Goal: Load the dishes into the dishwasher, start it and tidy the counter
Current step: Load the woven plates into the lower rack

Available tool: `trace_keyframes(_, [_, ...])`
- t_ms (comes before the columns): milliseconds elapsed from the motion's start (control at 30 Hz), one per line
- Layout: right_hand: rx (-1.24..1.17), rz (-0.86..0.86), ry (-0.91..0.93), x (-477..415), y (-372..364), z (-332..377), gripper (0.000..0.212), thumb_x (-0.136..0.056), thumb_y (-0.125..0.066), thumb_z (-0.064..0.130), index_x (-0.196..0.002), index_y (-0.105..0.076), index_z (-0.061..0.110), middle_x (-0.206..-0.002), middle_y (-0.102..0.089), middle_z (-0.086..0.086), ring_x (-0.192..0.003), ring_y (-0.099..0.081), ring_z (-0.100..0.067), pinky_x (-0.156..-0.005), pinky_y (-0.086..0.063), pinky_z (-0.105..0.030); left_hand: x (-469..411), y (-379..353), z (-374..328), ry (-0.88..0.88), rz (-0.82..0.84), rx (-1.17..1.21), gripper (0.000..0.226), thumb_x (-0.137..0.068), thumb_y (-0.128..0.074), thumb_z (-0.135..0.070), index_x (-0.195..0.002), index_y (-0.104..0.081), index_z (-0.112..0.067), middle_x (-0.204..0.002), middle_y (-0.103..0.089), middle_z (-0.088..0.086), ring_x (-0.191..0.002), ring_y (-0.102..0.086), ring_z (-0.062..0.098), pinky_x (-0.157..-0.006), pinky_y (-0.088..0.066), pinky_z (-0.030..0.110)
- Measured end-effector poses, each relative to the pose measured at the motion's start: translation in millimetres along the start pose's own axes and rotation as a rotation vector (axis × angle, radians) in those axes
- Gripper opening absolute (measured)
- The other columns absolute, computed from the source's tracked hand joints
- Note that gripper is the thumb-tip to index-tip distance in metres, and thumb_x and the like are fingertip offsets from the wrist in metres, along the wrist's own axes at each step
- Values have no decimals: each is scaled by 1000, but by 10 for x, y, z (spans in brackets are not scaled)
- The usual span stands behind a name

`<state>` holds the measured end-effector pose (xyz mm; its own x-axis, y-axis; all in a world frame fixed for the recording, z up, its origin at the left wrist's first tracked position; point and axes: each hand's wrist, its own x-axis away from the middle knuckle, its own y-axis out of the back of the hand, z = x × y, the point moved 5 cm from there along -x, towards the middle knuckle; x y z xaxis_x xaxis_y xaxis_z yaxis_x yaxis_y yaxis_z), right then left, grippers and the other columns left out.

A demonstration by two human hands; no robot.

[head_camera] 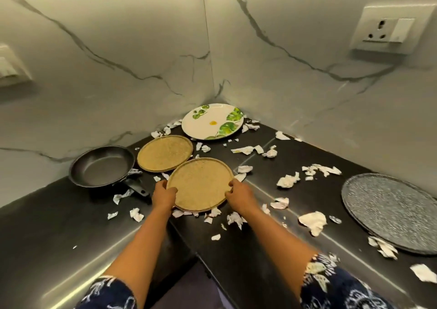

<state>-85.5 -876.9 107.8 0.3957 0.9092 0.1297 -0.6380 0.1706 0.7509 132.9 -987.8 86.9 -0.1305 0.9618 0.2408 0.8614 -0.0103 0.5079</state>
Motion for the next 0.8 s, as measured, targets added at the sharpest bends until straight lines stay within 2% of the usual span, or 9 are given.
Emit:
trace_keyframes(167, [-54,-148,-192,-182,-44,-38,39,-85,-64,23,-116,-49,6,-116,-59,-13,-107,-57,-31,-83,-45,-35,-206,25,71,63,20,142,56,-82,-63,0,-135,-45,-8,-133,-51,15,-116,-52,34,-95,-47,44])
trace_keyframes(267, [-164,-164,-258,-242,-45,-178,29,-81,-68,19,-103,-50,12,-104,-62,-9,-94,-62,-28,-78,-49,-35,-185,-7,11,74,134,286,43,-86,-58,4,-128,-52,-2,-114,-60,13,-97,-59,29,-79,-50,38])
trace_keyframes(333, [-333,-205,-305,-285,-65,-206,26,-78,-70,15,-93,-50,17,-92,-63,-5,-81,-65,-24,-76,-55,-43,-170,-13,-90,97,217,439,33,-90,-52,6,-122,-55,1,-97,-63,12,-81,-60,24,-68,-51,35])
trace_keyframes(400, [-478,-263,-307,-295,-48,-154,27,-76,-72,12,-90,-50,21,-86,-61,-1,-78,-66,-22,-72,-57,-45,-162,45,-188,113,244,562,30,-91,-46,7,-118,-55,-1,-89,-62,11,-77,-59,21,-67,-51,33])
trace_keyframes(500, [-667,-326,-222,-392,-13,94,27,-78,-72,11,-95,-52,20,-94,-59,0,-84,-66,-22,-73,-58,-41,-228,234,-342,48,243,677,29,-92,-44,5,-116,-51,-10,-97,-62,8,-83,-60,20,-70,-54,35])
trace_keyframes(567, [-808,-328,-156,-500,6,318,26,-83,-69,14,-101,-52,19,-99,-60,-1,-87,-66,-23,-74,-58,-41,-307,418,-441,3,192,752,28,-93,-42,5,-115,-49,-13,-98,-61,6,-83,-60,18,-68,-54,36])
trace_keyframes(633, [-911,-287,-148,-662,-41,521,20,-89,-61,15,-106,-50,14,-98,-60,-3,-84,-67,-21,-74,-58,-38,-445,635,-492,-5,94,820,27,-93,-42,5,-114,-47,-13,-93,-59,6,-76,-58,16,-58,-52,32])
trace_keyframes(700, [-823,-213,-183,-858,-163,663,15,-91,-59,16,-105,-52,12,-96,-61,-6,-81,-66,-21,-73,-57,-37,-587,876,-498,14,-15,906,28,-92,-43,7,-111,-45,-12,-90,-56,5,-73,-55,14,-53,-50,28])
trace_keyframes(800, [-520,-48,-226,-1144,-457,811,15,-86,-64,18,-98,-63,9,-88,-64,-10,-80,-64,-25,-71,-55,-38,-806,1212,-407,42,-142,1001,30,-91,-43,8,-112,-42,-13,-97,-56,5,-78,-56,13,-58,-55,30])
